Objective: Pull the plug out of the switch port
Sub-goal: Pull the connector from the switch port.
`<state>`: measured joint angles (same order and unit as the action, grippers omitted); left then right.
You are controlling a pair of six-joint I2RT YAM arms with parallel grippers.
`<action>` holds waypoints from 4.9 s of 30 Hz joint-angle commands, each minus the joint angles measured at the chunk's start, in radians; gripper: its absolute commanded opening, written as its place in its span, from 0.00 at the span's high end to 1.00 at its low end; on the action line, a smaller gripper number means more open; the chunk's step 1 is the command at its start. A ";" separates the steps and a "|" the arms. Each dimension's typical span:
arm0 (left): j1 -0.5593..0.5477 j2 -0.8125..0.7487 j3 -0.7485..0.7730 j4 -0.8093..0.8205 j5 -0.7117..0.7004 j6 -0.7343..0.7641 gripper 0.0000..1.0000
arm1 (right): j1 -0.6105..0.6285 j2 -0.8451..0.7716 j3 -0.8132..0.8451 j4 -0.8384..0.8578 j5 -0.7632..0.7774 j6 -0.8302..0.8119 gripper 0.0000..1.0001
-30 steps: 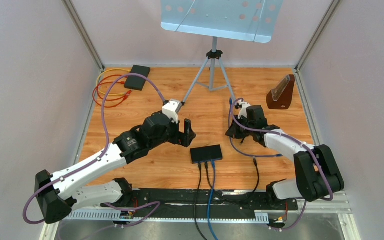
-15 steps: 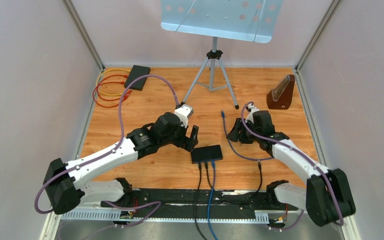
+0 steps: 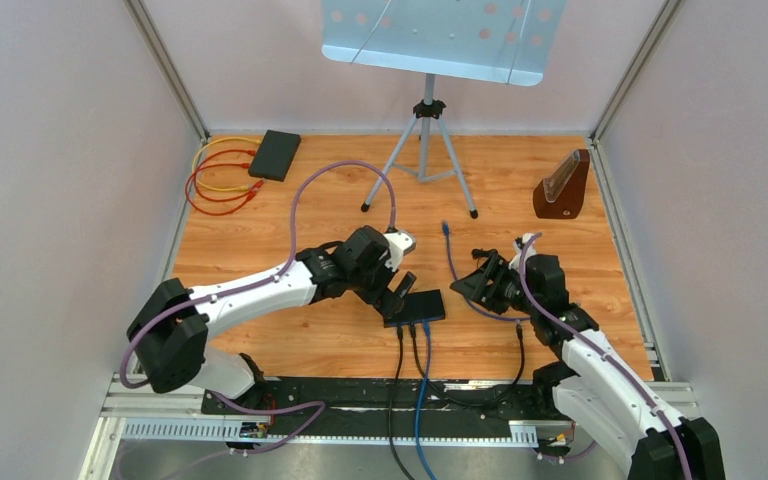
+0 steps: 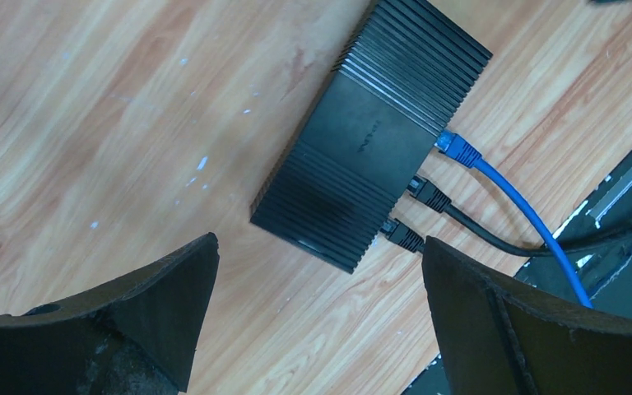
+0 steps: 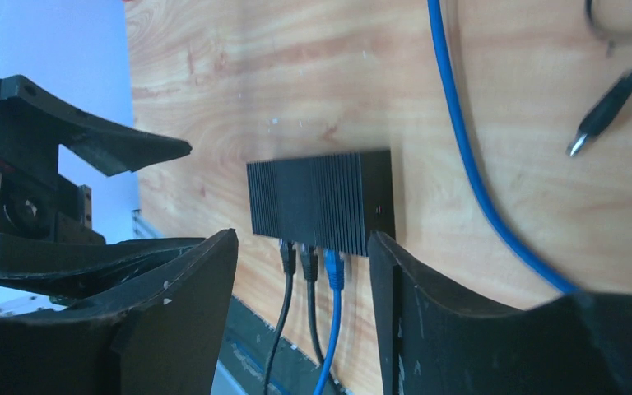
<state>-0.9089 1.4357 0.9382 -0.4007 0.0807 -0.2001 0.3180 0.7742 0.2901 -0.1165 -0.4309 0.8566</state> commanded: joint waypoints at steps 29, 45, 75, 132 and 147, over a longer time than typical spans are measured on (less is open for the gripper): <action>-0.045 0.295 0.158 -0.070 0.098 0.301 0.18 | 0.189 0.342 -0.172 0.461 -0.087 0.283 0.54; -0.045 0.281 0.127 -0.061 0.129 0.309 0.33 | 0.265 0.421 -0.244 0.639 0.246 0.522 0.61; -0.044 0.307 0.144 -0.074 0.143 0.315 0.37 | 0.320 0.571 -0.259 0.873 0.197 0.501 0.58; -0.045 0.335 0.154 -0.078 0.154 0.329 0.40 | 0.351 0.470 -0.218 0.733 0.206 0.386 0.69; -0.045 0.343 0.162 -0.080 0.168 0.325 0.41 | 0.354 0.563 -0.198 0.808 0.209 0.404 0.73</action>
<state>-0.9459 1.7443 1.0943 -0.4820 0.1928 0.1143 0.6655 1.3178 0.0677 0.6773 -0.2565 1.2625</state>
